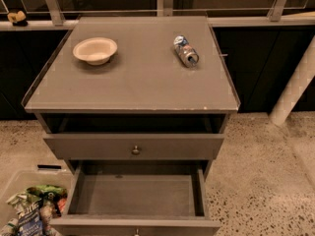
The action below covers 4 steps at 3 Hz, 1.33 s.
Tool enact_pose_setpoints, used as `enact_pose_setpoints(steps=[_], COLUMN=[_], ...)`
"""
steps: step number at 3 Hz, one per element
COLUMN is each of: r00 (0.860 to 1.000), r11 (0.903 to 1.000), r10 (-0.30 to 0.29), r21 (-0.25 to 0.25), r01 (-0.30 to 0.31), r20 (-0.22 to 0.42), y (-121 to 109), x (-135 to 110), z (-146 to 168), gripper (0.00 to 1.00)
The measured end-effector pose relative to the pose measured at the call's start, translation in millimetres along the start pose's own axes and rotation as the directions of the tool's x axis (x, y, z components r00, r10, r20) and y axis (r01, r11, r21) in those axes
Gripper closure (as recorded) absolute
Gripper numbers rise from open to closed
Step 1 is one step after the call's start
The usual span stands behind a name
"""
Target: Close middle drawer
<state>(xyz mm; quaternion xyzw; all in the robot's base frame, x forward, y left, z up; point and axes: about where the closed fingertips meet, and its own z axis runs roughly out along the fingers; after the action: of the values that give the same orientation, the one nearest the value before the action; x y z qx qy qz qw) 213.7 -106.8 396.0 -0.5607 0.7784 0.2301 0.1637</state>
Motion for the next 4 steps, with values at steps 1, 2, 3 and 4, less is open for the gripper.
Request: enact_pose_setpoints(steps=[1,2,3,4], r00=[1.000,0.999,0.999,0.999], r11=[0.9966,0.9789,0.9748,0.9751], r10=[-0.023,-0.054,0.004,0.004], r21=[0.078,0.197,0.223,0.222], r01=[0.025,0.054,-0.013,-0.013], r20=[-0.020,-0.003,0.039,0.038], y=[-33,-67,-119,-119], x=[-15,-33,-40,-40], z=[-9,-23,-25,-24], gripper=[0.00,0.00,0.00,0.00])
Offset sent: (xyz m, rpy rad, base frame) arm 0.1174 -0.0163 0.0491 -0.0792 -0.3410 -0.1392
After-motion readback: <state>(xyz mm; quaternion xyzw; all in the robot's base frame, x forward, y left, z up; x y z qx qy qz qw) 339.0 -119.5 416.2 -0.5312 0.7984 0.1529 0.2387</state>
